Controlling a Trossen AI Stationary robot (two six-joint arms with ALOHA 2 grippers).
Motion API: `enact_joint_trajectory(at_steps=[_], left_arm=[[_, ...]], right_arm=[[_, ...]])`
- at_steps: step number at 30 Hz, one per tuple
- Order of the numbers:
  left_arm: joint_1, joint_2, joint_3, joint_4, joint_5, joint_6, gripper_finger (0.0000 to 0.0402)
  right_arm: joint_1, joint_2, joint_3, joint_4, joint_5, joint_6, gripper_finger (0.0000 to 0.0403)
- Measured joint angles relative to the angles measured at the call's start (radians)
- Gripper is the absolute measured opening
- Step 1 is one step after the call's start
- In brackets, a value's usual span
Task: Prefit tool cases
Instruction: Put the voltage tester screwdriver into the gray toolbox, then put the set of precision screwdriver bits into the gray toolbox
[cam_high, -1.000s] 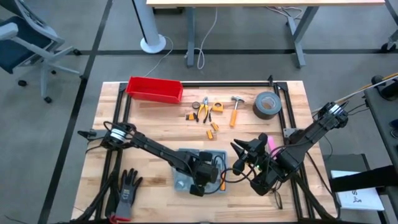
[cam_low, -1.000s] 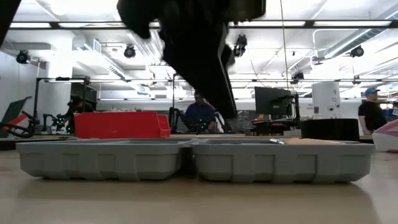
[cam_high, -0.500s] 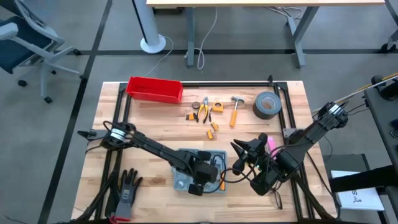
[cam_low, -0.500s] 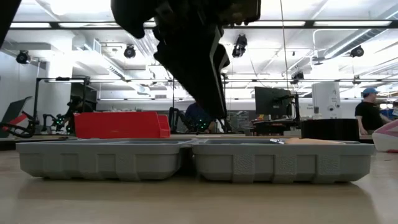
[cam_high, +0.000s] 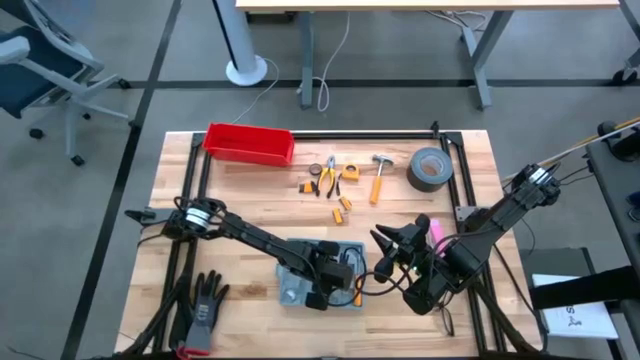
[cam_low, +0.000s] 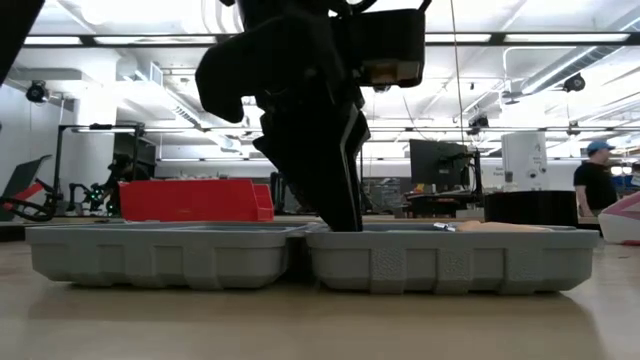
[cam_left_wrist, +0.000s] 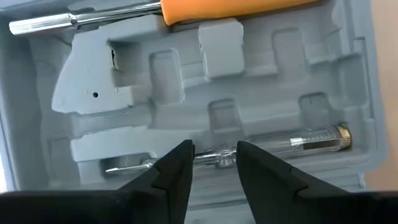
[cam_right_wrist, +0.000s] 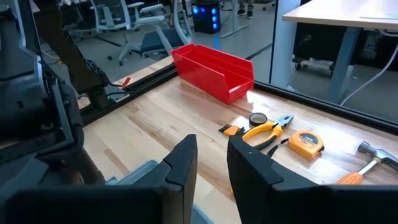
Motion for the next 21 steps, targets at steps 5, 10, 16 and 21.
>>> enact_joint_trajectory(at_steps=[5, 10, 16, 21], left_arm=[[0.000, -0.038, -0.008, -0.022, 0.006, 0.005, 0.0119], [0.000, -0.098, -0.007, -0.026, 0.006, 0.005, 0.0108], [0.004, -0.137, -0.007, -0.007, -0.008, 0.011, 0.0100], [0.023, -0.156, -0.011, 0.034, -0.027, 0.031, 0.0110]], right_arm=[[0.002, 0.000, 0.000, 0.000, 0.011, 0.000, 0.0058], [0.002, 0.000, 0.000, -0.001, 0.015, 0.001, 0.0062], [0.001, 0.000, 0.000, -0.017, 0.012, 0.001, 0.0079], [-0.005, 0.000, 0.000, -0.139, 0.006, 0.088, 0.0091]])
